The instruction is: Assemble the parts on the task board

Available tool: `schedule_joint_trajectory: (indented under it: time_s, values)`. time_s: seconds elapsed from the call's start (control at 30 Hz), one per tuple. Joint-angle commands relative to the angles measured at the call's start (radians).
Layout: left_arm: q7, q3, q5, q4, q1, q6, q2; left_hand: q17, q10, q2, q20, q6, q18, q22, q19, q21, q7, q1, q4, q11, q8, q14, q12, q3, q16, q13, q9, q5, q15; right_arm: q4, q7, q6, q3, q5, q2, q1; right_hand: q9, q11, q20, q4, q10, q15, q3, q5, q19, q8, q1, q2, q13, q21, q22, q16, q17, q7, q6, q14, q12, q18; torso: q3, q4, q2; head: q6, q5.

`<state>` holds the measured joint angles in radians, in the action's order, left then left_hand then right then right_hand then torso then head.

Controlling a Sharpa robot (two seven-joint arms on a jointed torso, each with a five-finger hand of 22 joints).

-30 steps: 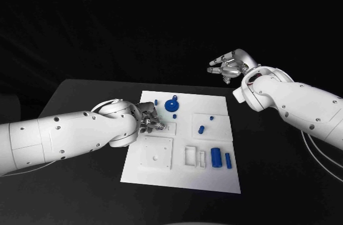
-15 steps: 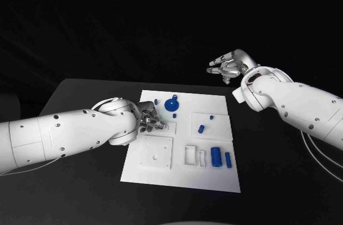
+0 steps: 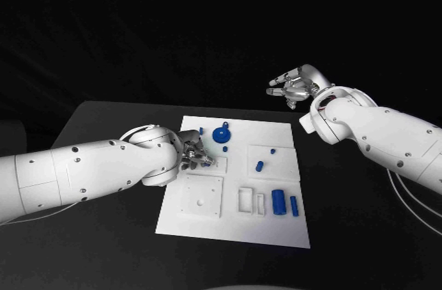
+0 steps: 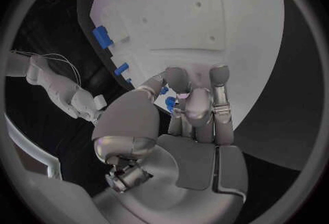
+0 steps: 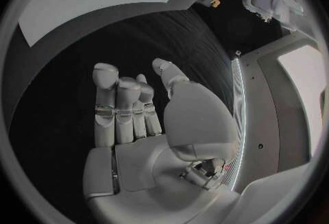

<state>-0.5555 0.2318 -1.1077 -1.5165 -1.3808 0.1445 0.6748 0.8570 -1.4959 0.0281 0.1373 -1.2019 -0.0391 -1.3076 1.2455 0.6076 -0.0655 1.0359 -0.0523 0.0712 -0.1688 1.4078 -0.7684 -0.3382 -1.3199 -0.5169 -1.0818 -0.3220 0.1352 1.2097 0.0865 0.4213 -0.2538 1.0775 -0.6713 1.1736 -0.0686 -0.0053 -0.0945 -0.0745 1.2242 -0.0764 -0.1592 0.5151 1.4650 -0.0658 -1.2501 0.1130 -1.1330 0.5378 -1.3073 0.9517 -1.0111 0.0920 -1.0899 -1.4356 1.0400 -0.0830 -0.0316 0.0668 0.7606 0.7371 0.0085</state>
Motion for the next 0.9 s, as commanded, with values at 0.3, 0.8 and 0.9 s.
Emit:
schedule_joint_trajectory:
  time_s: [0.3,0.8,0.9]
  values:
    - [-0.013,0.011,-0.006,0.005,0.013,-0.074,-0.011,0.006,-0.014,0.031,-0.009,-0.149,-0.007,-0.018,0.001,0.005,0.131,0.032,0.004,0.033,0.003,0.007,-0.007,0.017,-0.006,-0.003,-0.002,0.015,0.002,0.001,-0.007,-0.016,0.0,0.001,0.002,-0.004,0.001,-0.002,0.002,-0.001,-0.007,0.002,-0.01,0.011,0.047,0.003,0.013,0.0,0.0,-0.005,-0.059,-0.003,0.0,0.003,-0.001,0.008,-0.002,-0.02,0.0001,-0.0007,0.0,0.001,-0.001]
    - [-0.016,0.011,-0.018,0.009,0.013,-0.091,-0.019,0.006,-0.014,0.005,-0.011,-0.151,-0.009,-0.017,0.001,0.004,0.134,0.033,0.044,0.034,0.004,0.007,-0.007,0.069,-0.004,-0.004,-0.002,0.076,0.002,0.002,-0.008,-0.017,0.0,-0.002,0.001,-0.004,0.001,-0.001,0.003,0.003,-0.008,0.003,-0.003,0.022,0.046,0.003,0.023,0.004,0.002,-0.007,-0.058,-0.004,0.001,0.004,0.004,0.008,-0.004,-0.02,-0.0005,0.0006,-0.001,0.003,-0.007]
    - [-0.016,0.011,-0.021,0.01,0.013,-0.091,-0.02,0.006,-0.014,0.001,-0.011,-0.151,-0.009,-0.017,0.002,0.004,0.134,0.032,0.053,0.034,0.005,0.007,-0.007,0.076,-0.004,-0.004,-0.002,0.082,0.002,0.002,-0.008,-0.018,0.0,-0.002,0.001,-0.004,0.001,-0.001,0.003,0.003,-0.008,0.003,-0.003,0.022,0.046,0.003,0.023,0.004,0.002,-0.007,-0.058,-0.004,0.001,0.004,0.004,0.008,-0.004,-0.02,-0.0007,0.0004,-0.001,0.002,-0.007]
